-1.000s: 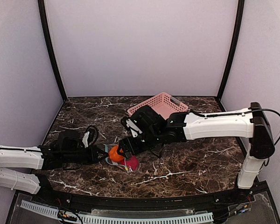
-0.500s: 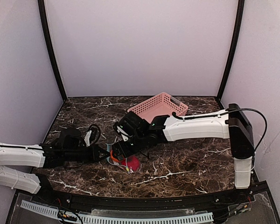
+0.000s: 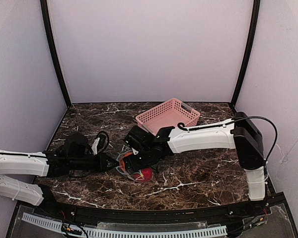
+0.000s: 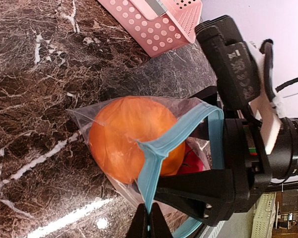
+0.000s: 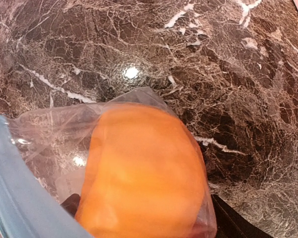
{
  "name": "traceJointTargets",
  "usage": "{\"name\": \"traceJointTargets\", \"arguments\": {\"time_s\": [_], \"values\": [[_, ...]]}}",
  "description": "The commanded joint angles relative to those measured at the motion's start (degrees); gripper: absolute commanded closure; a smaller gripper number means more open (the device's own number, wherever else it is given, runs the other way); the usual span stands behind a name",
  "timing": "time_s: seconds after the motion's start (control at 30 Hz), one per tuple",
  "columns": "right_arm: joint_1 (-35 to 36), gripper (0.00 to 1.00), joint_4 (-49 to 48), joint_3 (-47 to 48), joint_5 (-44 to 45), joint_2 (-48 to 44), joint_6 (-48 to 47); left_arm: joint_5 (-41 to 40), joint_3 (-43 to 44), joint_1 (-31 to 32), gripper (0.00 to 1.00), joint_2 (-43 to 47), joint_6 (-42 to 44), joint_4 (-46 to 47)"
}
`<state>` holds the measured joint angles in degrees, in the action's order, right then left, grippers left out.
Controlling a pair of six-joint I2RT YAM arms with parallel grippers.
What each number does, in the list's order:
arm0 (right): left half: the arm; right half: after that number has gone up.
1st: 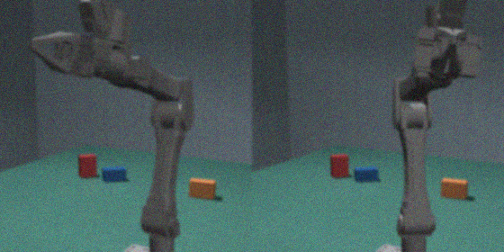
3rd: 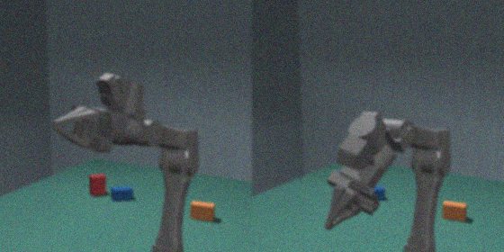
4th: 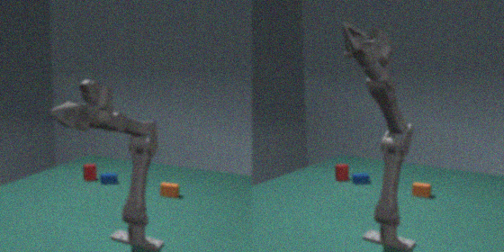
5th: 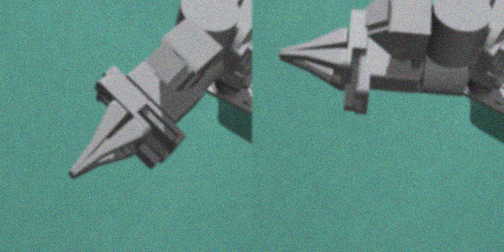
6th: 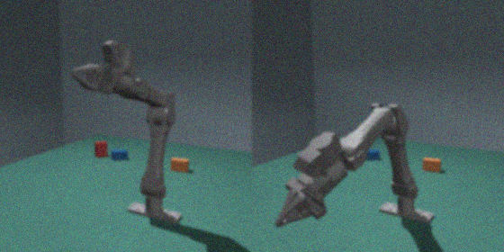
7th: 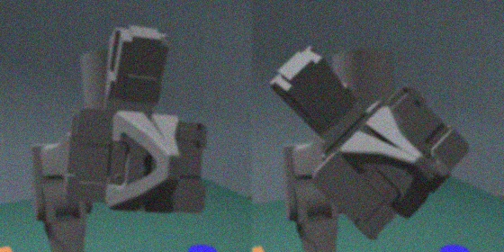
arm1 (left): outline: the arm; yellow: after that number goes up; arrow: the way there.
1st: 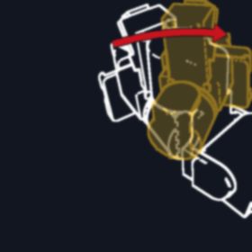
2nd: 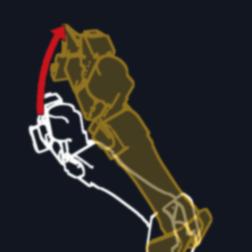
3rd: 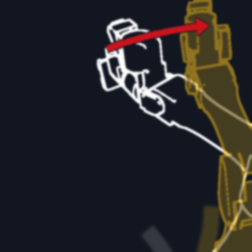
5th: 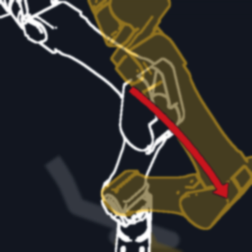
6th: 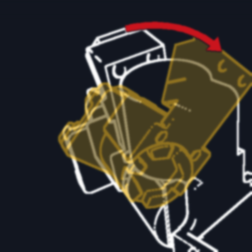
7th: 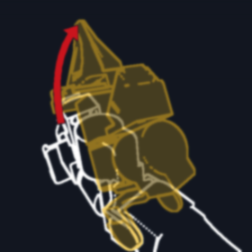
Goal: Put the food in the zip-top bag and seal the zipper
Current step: Adjust the fake fruit in the zipper food storage bag, then pass from the left arm to the right
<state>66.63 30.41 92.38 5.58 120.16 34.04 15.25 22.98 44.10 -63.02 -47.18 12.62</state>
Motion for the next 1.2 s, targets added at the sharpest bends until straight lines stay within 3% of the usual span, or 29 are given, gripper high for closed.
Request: {"name": "traceJointTargets", "arguments": {"time_s": [0.0, 0.33, 0.57, 0.67, 0.8, 1.17], "values": [[-1.14, 0.17, 4.13, 0.01, 2.85, 1.69, 1.76, 1.06, 2.15, -0.25, 0.99, 1.39, 0.31, -0.56], [-0.36, 0.1, 1.92, -0.95, -1.55, -8.67, -3.3, -4.38, 0.83, -0.99, 0.99, 1.57, -2.24, -2.87], [1.29, 0.09, -4.53, -9.5, -4.53, -20.97, -3.4, -6.36, 0.72, -2.22, 0.99, 1.51, -3.9, -1.46], [2.49, 0.16, -7.78, -15.17, -4.93, -24.2, -4.09, -6.52, 1.27, -2.45, 0.99, 1.44, -3.97, -1.44], [4.47, 0.32, -10.06, -20.51, -4.43, -24.89, -4.2, -6.39, 1.69, -2.68, 0.99, 1.33, -4.02, -1.62], [7.89, 0.58, -11.46, -21.36, 2.33, -18.5, -1.0, -6.11, 1.63, -2.78, 0.99, 2.16, -3.98, -2.35]]}}
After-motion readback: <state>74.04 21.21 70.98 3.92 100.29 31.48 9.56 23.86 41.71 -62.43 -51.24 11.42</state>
